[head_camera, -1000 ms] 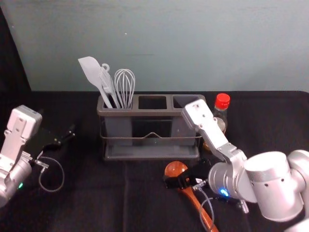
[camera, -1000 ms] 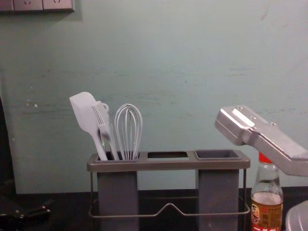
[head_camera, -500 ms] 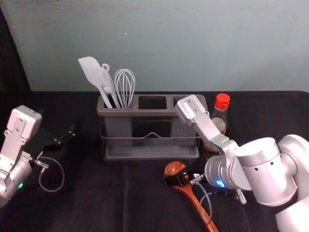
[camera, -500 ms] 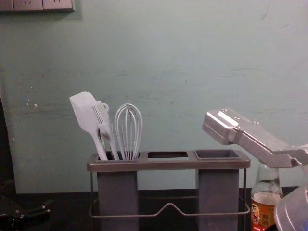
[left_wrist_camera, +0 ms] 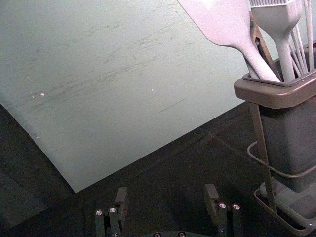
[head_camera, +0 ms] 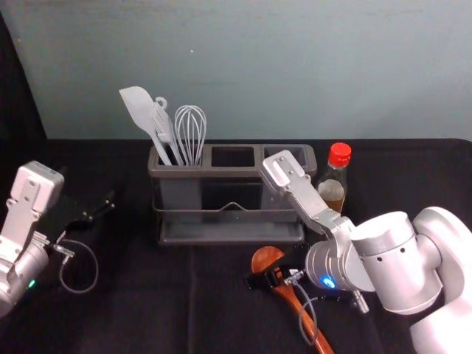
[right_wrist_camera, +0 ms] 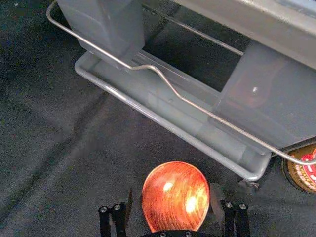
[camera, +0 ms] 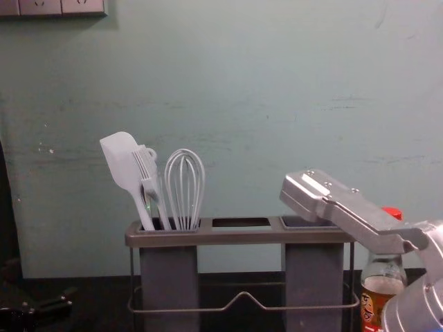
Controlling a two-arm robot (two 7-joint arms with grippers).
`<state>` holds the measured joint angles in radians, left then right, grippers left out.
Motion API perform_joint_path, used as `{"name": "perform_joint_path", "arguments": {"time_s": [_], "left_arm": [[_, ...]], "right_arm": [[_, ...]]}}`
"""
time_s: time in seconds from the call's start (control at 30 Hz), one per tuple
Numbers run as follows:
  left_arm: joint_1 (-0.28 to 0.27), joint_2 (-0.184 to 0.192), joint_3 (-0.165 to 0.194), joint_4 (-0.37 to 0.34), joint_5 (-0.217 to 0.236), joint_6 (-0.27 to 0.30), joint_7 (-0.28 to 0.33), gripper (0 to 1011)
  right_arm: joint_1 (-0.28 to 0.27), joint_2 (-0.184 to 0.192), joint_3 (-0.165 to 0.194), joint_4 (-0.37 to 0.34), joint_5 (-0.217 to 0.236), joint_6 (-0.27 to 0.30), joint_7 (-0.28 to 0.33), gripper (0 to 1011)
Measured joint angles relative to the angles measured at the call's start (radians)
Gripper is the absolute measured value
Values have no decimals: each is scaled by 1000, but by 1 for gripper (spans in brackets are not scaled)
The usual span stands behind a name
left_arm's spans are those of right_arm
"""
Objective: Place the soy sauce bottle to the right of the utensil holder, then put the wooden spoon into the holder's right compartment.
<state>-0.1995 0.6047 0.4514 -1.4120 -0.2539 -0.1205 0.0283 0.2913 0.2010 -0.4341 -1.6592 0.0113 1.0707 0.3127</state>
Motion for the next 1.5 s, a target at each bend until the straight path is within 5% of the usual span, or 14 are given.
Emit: {"name": "perform_joint_path", "arguments": {"time_s": [1.33,1.5], "left_arm": [[0,0,0,0,0,0,0,1011],[0,0,0,0,0,0,0,1011]], "right_arm": [[-3,-26,19,35,-80,-10,58,1002],[-6,-29,23,36,-89,-15,66,932]]}}
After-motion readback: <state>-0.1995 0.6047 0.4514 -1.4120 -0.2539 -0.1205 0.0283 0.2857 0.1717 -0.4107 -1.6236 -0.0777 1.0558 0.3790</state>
